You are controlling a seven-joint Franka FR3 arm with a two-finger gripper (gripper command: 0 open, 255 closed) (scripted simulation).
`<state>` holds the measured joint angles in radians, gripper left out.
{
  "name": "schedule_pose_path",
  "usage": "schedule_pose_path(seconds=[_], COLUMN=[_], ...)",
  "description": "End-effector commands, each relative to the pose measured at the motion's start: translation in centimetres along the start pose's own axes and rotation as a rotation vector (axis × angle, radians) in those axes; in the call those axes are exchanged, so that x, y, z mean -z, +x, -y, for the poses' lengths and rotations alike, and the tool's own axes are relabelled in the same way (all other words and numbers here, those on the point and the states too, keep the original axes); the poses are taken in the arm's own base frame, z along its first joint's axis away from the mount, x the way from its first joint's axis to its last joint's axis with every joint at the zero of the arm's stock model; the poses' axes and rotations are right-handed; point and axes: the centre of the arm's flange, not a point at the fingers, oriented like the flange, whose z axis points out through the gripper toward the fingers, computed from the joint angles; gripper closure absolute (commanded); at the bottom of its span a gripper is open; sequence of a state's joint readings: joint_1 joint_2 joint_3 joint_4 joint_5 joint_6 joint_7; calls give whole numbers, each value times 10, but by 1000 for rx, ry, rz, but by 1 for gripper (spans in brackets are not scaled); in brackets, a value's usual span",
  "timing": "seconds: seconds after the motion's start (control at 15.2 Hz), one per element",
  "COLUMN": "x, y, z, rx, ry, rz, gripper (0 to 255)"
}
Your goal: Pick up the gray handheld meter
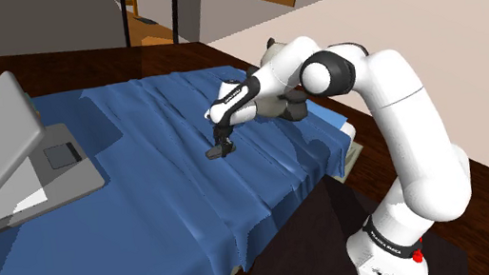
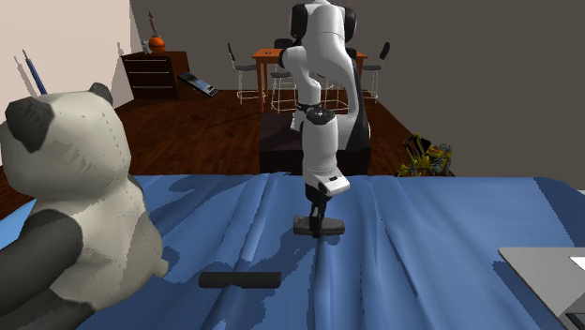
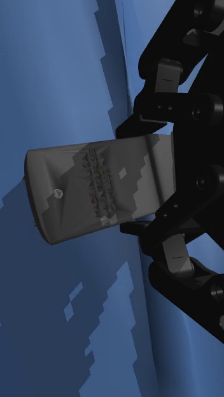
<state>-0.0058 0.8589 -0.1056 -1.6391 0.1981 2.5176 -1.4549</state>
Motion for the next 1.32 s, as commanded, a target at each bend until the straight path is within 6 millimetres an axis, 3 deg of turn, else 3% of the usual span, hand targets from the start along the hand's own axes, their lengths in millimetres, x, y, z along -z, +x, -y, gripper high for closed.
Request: schedule_pose_path(seconds=[0.0,0.4,1.25], x=[0,-1,68], y=[0,0,3], z=[0,0,-2], rx=[0,0,0], ry=[0,0,0], rz=[0,0,0], gripper=[255,255,255])
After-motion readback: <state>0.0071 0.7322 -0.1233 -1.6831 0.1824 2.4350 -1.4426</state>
